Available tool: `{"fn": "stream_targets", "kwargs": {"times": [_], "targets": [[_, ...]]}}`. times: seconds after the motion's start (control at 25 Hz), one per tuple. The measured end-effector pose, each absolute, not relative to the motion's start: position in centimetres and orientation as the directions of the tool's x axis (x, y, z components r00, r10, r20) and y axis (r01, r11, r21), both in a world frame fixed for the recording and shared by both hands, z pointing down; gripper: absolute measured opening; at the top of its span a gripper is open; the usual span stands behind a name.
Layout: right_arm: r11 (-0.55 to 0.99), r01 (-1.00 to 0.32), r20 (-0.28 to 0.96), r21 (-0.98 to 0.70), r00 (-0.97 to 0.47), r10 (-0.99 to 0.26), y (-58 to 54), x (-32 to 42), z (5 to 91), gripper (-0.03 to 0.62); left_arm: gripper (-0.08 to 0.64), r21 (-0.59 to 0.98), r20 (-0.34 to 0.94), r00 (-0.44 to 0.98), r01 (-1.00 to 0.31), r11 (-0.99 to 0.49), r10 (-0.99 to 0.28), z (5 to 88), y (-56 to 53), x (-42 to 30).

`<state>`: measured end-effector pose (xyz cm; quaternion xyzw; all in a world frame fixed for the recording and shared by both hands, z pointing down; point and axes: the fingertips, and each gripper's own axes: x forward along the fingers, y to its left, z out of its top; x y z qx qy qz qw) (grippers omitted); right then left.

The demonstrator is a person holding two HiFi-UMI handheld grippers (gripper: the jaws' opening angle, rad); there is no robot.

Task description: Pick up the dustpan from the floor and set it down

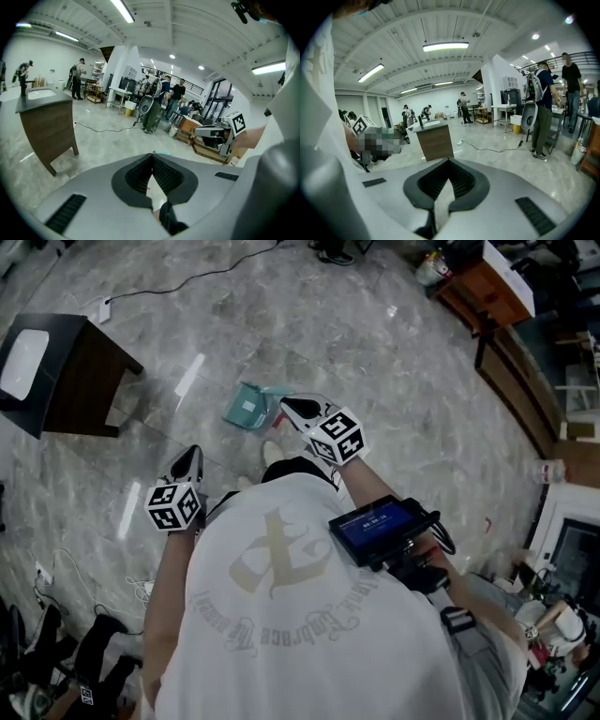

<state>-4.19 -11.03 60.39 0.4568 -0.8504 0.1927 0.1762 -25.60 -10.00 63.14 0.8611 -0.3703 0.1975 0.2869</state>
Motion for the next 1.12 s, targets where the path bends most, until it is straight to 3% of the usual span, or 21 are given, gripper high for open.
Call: {"fn": "stream_targets", "kwargs": {"times": [0.36, 1.12], "targets": [[0.456, -0.864, 0.46, -0.215, -0.502, -0.733, -11.1, -4.0, 58.7, 0.017, 0.012, 0.385, 0.561, 0.719, -0.665, -0.64, -0.41, 63.4, -12.6, -22.6], [0.436, -0.88, 0.48, -0.189, -0.47, -0.741, -6.6, -4.4, 58.6, 0.017, 0.012, 0.378, 0.552, 0.763, -0.587, -0.716, -0.335, 63.1, -8.8, -21.2]]}}
